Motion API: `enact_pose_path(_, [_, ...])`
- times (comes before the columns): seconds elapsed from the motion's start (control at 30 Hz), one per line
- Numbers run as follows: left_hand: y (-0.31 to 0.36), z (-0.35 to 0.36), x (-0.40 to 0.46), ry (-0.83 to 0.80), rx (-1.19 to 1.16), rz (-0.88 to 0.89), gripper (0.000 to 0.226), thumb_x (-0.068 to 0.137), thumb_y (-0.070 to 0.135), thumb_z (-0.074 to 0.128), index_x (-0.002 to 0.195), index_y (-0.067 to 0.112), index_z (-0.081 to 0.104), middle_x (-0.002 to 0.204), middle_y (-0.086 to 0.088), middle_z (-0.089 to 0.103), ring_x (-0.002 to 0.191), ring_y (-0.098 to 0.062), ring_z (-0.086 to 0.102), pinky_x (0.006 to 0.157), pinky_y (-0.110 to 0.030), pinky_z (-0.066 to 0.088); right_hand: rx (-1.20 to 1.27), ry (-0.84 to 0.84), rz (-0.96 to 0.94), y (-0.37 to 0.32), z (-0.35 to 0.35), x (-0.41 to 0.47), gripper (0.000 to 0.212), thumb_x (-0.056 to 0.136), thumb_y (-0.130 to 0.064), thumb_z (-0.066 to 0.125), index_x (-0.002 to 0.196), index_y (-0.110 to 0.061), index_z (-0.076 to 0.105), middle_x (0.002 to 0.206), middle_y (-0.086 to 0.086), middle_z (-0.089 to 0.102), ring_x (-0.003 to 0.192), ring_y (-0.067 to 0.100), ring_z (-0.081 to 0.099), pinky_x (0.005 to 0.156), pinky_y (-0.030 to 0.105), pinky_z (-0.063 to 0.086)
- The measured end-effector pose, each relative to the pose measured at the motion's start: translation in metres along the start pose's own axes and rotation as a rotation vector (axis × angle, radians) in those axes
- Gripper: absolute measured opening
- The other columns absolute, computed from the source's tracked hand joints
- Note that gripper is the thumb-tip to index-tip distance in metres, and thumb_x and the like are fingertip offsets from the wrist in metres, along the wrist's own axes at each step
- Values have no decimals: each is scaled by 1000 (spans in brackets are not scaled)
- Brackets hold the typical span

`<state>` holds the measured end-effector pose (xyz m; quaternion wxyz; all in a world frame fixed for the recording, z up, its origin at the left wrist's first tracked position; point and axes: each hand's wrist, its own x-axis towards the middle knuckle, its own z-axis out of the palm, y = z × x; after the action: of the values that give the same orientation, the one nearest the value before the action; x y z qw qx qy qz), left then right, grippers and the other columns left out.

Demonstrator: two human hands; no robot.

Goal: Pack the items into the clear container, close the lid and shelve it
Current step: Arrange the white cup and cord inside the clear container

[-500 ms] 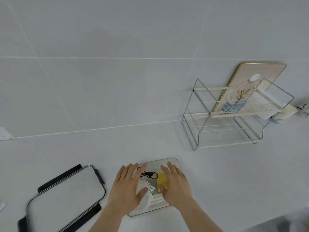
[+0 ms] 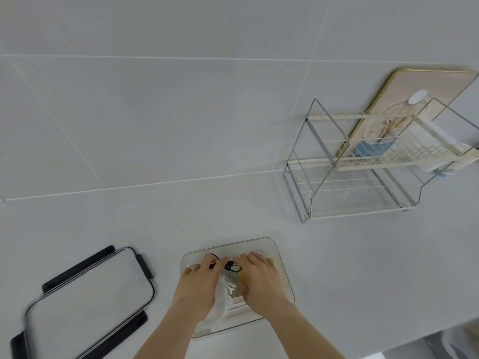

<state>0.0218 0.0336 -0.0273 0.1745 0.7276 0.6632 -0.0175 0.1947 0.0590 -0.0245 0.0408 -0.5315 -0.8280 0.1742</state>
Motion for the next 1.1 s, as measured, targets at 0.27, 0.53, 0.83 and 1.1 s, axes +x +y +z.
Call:
enact_pose_path(0.27, [-8, 2, 17, -143, -148, 16, 80, 82, -3, 50, 145, 38, 25, 133, 4, 39, 102, -26, 55, 79, -28, 42, 15, -15, -4, 2, 15, 11, 59, 67, -37, 83, 120, -27, 60, 113, -9, 68, 113, 20, 60, 99, 32, 43])
enact_pose_path(0.53, [-12, -4, 17, -118, -293, 7, 80, 79, -3, 51, 144, 38, 30, 133, 7, 44, 97, -25, 59, 79, -29, 46, -62, -10, -17, -1, 27, 15, 67, 58, -42, 86, 118, -25, 59, 106, -4, 66, 104, 23, 61, 98, 39, 47])
enact_pose_path(0.83, [-11, -12, 10, -156, -215, 45, 104, 74, -1, 59, 147, 49, 5, 128, 5, 37, 81, -24, 56, 69, -27, 40, -2, -78, -23, -7, 26, 19, 52, 78, -20, 66, 129, -23, 53, 116, -5, 68, 115, 23, 55, 113, 36, 27])
enact_pose_path(1.1, [-15, -21, 6, -77, -309, 83, 105, 73, -1, 58, 145, 54, 6, 124, 10, 39, 58, -14, 44, 57, -25, 39, 219, -20, 70, -8, 14, 23, 48, 76, -12, 51, 120, -28, 62, 111, -9, 72, 105, 21, 60, 99, 31, 34])
